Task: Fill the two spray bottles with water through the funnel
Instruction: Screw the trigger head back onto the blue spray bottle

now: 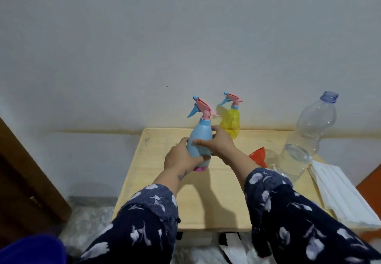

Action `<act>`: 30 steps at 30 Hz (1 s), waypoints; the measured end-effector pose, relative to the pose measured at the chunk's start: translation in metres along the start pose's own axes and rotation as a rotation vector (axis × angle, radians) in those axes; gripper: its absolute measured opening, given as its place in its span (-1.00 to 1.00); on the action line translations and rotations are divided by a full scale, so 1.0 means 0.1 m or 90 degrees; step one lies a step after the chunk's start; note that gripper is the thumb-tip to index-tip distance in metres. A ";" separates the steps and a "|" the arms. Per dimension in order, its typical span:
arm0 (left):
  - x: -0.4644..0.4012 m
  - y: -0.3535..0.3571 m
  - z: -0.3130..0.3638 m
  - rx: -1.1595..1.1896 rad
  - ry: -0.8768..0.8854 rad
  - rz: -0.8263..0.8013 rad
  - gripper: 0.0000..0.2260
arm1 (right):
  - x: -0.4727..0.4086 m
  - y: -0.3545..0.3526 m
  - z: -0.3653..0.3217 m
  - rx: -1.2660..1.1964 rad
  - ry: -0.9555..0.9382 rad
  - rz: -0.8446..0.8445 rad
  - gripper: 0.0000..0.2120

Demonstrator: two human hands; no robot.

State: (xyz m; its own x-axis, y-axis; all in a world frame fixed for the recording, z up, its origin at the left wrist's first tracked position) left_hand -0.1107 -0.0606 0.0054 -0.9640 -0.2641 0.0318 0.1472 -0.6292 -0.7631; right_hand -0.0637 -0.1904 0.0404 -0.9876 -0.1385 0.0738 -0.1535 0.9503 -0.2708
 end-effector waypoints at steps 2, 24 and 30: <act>-0.16 0.06 0.02 0.033 0.015 -0.011 -0.30 | -0.15 -0.04 0.02 -0.024 -0.019 0.018 -0.28; -2.28 0.80 -0.50 0.301 -0.017 0.073 -0.34 | -2.35 0.39 0.72 -0.111 -0.115 0.002 -0.43; -2.32 0.83 -0.65 0.302 0.016 0.089 -0.35 | -2.39 0.51 0.81 -0.118 -0.133 -0.006 -0.40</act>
State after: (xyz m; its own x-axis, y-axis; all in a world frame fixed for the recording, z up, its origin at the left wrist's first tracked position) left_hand 0.1104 -0.0041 -0.1076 -0.9319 -0.3557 -0.0709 0.3548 -0.8536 -0.3813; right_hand 0.1615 -0.1316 -0.0690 -0.9744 -0.1837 -0.1299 -0.1729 0.9808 -0.0898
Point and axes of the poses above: each hand's wrist, its own x-axis away from the middle knuckle, its own y-axis out of the palm, z = x × y, the point moved 5 cm from there along -x, towards the middle knuckle, and after that the axes turned 10 degrees about -x, right-handed, at the moved point
